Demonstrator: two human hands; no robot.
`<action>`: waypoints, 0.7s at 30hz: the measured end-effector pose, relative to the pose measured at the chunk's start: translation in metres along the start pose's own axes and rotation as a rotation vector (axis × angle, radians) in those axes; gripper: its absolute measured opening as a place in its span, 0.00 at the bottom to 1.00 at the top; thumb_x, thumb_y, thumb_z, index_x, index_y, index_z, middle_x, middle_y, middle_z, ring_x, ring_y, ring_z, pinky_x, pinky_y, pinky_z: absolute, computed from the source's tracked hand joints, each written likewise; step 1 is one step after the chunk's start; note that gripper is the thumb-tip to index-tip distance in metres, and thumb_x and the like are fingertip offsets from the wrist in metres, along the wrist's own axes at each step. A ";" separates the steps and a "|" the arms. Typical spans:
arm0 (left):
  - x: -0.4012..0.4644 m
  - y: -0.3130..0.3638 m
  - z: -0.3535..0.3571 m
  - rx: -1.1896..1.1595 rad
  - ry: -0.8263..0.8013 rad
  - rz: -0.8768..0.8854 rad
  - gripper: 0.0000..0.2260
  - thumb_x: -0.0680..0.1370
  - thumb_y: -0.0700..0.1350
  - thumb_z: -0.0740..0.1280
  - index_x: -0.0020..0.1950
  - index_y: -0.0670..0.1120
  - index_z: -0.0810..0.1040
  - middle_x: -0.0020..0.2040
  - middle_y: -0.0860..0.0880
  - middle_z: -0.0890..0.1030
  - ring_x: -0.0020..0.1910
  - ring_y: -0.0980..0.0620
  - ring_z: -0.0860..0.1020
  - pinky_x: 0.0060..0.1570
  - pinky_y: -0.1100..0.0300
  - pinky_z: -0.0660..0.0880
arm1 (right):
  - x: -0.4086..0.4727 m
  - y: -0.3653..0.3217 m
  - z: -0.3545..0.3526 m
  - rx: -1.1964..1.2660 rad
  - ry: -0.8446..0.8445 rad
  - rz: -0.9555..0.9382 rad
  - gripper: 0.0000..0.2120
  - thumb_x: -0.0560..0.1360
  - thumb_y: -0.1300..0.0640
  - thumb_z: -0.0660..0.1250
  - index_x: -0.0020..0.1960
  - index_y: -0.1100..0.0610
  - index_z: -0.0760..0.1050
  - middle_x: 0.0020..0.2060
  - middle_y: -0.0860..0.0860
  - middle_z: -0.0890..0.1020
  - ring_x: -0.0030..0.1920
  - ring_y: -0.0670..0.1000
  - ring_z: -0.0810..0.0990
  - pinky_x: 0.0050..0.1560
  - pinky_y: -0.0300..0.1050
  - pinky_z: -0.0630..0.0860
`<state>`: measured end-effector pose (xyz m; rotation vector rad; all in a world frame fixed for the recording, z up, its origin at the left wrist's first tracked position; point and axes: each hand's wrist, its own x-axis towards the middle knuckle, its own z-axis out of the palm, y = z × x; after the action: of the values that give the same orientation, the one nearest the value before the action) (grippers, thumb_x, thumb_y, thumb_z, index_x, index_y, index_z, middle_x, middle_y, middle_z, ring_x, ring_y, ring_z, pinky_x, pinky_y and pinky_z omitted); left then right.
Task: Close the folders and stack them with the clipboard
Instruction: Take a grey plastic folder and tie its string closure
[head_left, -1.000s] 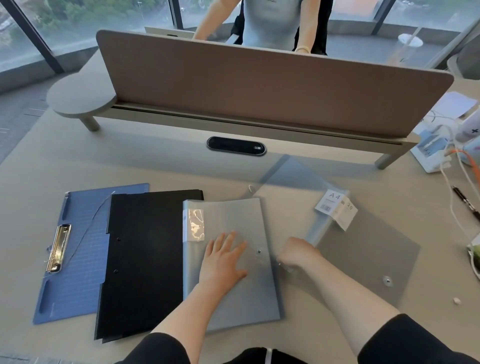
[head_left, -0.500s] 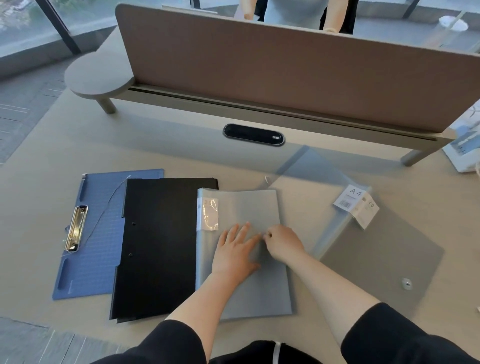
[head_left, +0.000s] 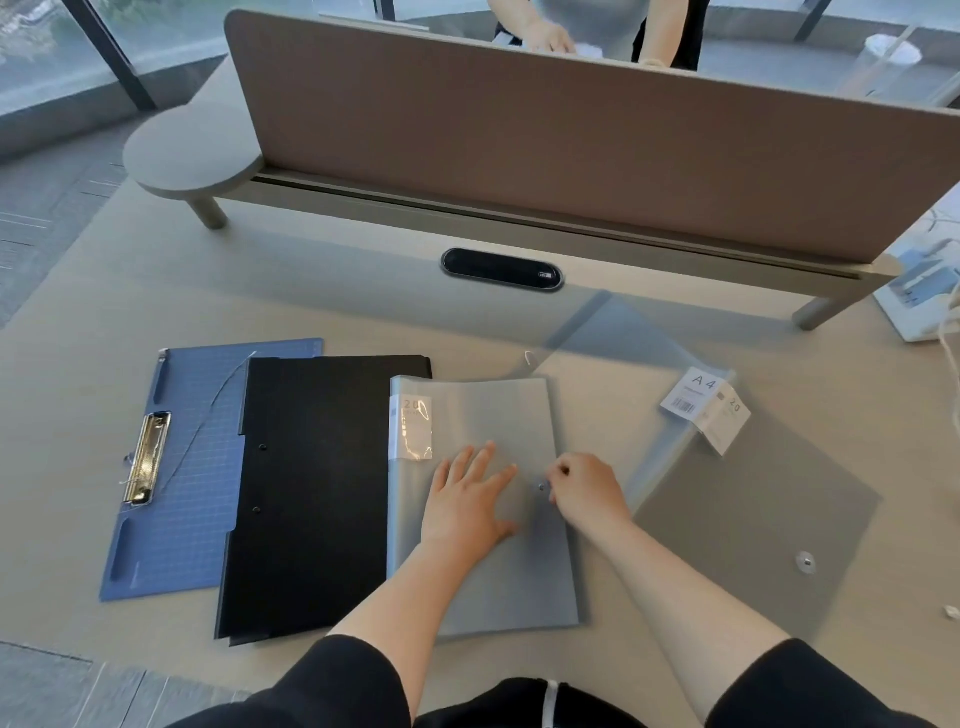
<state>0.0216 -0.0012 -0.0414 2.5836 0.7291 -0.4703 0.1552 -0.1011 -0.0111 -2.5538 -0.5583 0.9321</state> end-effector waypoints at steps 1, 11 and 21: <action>0.000 0.000 0.000 0.001 0.001 -0.002 0.33 0.76 0.60 0.67 0.79 0.60 0.58 0.83 0.51 0.48 0.81 0.46 0.46 0.78 0.48 0.46 | 0.003 0.000 -0.004 0.050 0.020 0.028 0.14 0.74 0.58 0.58 0.34 0.58 0.79 0.36 0.55 0.86 0.41 0.56 0.82 0.45 0.49 0.79; 0.000 0.000 0.000 -0.010 0.006 0.005 0.33 0.77 0.58 0.67 0.79 0.60 0.58 0.83 0.51 0.49 0.81 0.46 0.46 0.77 0.48 0.43 | 0.018 -0.017 0.004 -0.123 -0.031 -0.039 0.14 0.75 0.58 0.59 0.41 0.59 0.82 0.43 0.58 0.86 0.49 0.59 0.83 0.50 0.48 0.79; 0.000 -0.001 0.000 -0.020 0.026 0.001 0.32 0.76 0.61 0.67 0.78 0.60 0.60 0.83 0.51 0.50 0.81 0.46 0.48 0.77 0.48 0.45 | -0.005 -0.010 0.019 -0.450 -0.160 -0.198 0.15 0.77 0.56 0.57 0.55 0.59 0.79 0.56 0.59 0.82 0.58 0.61 0.80 0.53 0.49 0.76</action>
<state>0.0211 -0.0007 -0.0416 2.5761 0.7376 -0.4284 0.1364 -0.0913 -0.0171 -2.7479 -1.1614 1.0387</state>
